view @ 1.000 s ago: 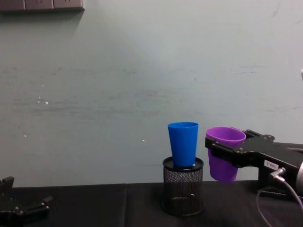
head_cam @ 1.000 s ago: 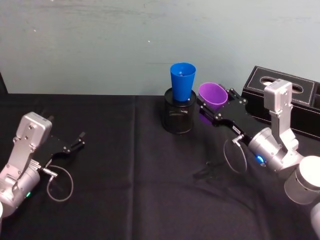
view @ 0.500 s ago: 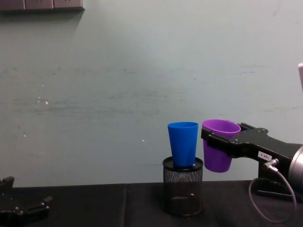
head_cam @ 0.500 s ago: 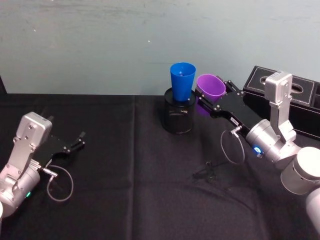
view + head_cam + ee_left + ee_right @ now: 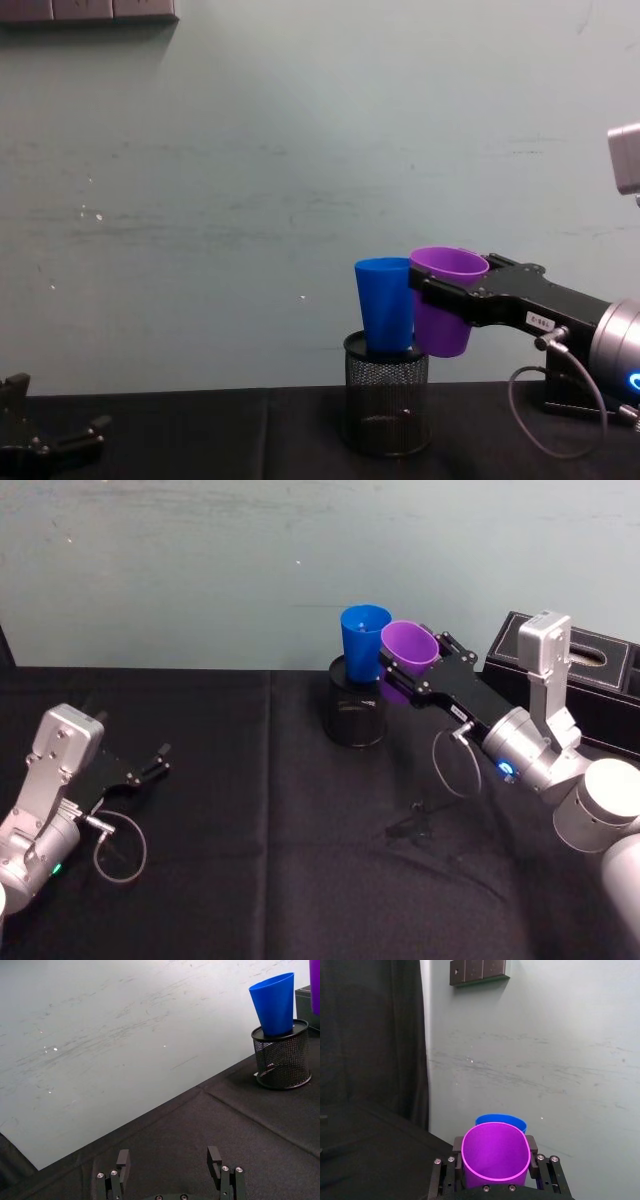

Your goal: Pick up one cup with a gripper and tap it against the other cup.

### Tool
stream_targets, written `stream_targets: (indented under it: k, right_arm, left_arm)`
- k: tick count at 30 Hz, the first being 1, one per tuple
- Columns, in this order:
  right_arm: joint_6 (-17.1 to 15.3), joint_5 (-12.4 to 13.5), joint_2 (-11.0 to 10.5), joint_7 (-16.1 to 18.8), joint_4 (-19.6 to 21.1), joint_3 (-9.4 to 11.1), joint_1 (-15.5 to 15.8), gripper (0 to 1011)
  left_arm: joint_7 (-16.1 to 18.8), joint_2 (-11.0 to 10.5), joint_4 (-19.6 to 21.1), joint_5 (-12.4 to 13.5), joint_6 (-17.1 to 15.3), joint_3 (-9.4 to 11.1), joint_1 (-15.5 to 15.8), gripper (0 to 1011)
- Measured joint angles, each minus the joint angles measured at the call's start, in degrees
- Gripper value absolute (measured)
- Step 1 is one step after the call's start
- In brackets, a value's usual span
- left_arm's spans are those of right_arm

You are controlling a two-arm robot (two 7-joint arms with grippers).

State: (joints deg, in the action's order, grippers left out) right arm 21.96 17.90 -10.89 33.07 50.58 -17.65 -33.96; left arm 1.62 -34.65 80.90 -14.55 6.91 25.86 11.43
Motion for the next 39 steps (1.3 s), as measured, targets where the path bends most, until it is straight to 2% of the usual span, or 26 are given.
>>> stream_targets:
  k: [39]
  right_arm:
    - [5.99,-0.39,2.08,4.11,-10.39,-0.87,-6.4,724]
  left_arm:
    - [0.0,0.0,0.0,0.0,0.0,0.0,0.0,1011]
